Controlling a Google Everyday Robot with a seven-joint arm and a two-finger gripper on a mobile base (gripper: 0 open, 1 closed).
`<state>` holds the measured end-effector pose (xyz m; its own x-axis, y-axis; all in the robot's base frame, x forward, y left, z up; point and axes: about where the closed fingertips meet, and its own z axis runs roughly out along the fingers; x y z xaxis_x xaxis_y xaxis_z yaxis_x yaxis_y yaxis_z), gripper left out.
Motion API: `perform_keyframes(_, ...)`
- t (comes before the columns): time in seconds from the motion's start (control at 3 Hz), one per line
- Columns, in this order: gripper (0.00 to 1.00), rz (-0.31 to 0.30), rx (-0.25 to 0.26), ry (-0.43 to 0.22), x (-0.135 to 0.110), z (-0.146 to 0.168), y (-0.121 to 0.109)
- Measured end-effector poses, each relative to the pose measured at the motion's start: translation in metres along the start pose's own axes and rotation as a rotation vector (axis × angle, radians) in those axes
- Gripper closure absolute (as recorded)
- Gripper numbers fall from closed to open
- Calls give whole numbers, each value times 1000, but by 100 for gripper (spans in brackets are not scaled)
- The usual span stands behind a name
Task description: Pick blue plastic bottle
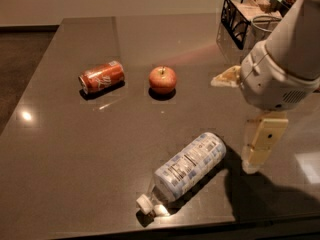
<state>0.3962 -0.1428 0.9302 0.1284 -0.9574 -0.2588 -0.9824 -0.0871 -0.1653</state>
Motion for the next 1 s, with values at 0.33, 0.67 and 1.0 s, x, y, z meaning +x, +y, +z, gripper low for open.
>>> perform_keyframes(0.33,0,-136,-91,16,-17,42,15)
perform_keyframes(0.67,0,-207,-124,50,-22,64,21)
perform_keyframes(1.0,0,-267,-146,78,-24,80,28)
